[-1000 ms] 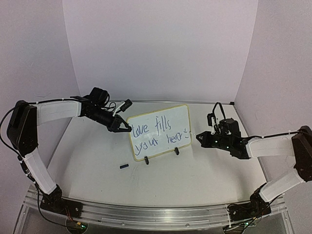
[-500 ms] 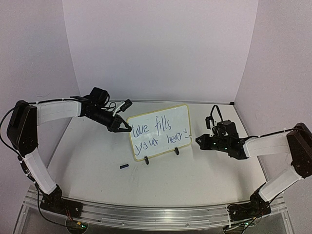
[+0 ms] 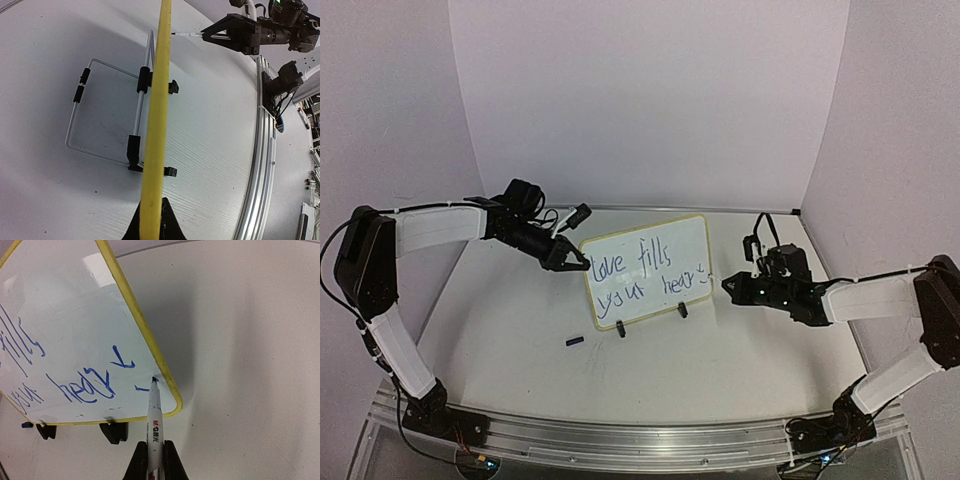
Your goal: Write a sentence on the whiteboard
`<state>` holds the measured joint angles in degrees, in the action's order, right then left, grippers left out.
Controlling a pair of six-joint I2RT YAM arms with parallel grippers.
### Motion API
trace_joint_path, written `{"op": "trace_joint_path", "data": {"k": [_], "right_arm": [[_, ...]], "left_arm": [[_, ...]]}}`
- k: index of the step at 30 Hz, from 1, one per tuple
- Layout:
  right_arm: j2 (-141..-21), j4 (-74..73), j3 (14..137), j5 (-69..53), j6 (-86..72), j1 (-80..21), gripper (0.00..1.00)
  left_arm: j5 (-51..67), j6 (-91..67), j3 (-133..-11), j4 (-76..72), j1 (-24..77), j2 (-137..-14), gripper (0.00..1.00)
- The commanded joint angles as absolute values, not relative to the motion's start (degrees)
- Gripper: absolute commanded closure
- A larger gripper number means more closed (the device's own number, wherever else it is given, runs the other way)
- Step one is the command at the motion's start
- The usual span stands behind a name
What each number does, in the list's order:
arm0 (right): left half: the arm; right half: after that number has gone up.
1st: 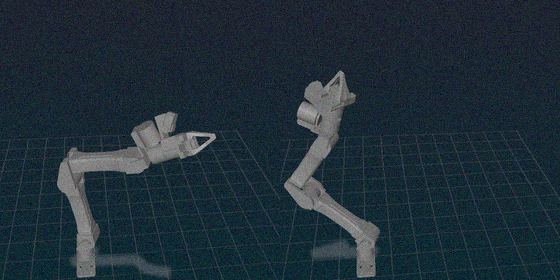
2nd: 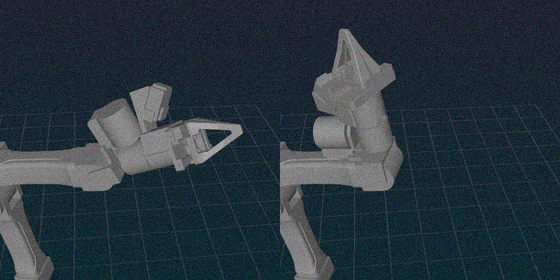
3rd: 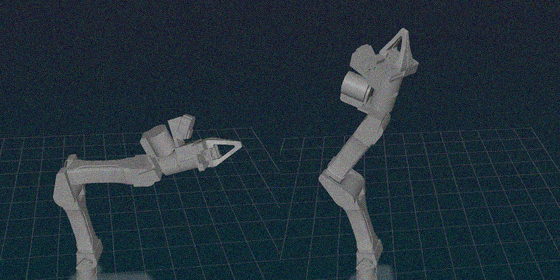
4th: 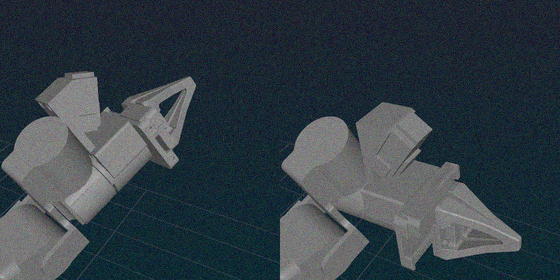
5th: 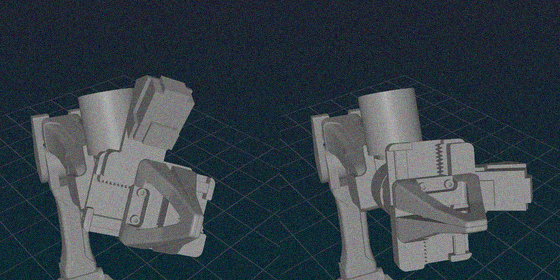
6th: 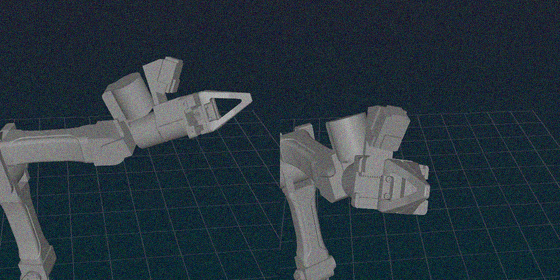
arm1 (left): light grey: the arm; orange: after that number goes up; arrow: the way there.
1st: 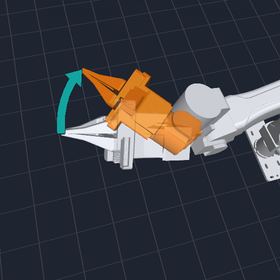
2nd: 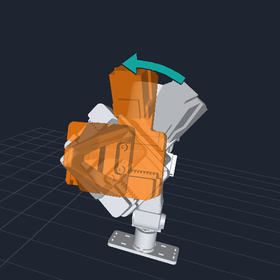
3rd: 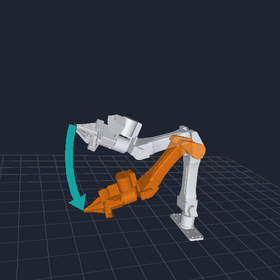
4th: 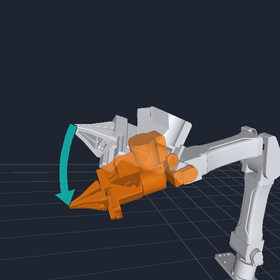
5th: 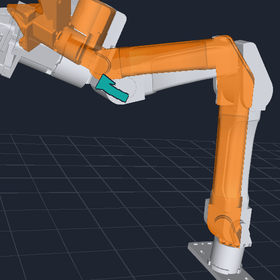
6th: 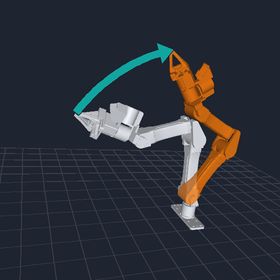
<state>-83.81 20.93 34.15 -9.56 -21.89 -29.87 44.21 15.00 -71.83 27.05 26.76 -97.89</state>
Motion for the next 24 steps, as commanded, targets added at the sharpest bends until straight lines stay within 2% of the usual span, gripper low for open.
{"op": "trace_joint_path", "data": {"k": [1,24], "right_arm": [[-79.1,21.1,33.5,-11.3,-23.0,-29.6,1.0],[-83.9,22.5,37.4,-14.7,-21.4,-29.6,1.0]], "left_arm": [[38.9,18.2,-72.6,28.9,27.2,-99.0,1.0],[38.6,18.3,-72.6,29.1,27.3,-99.3,1.0]]}}
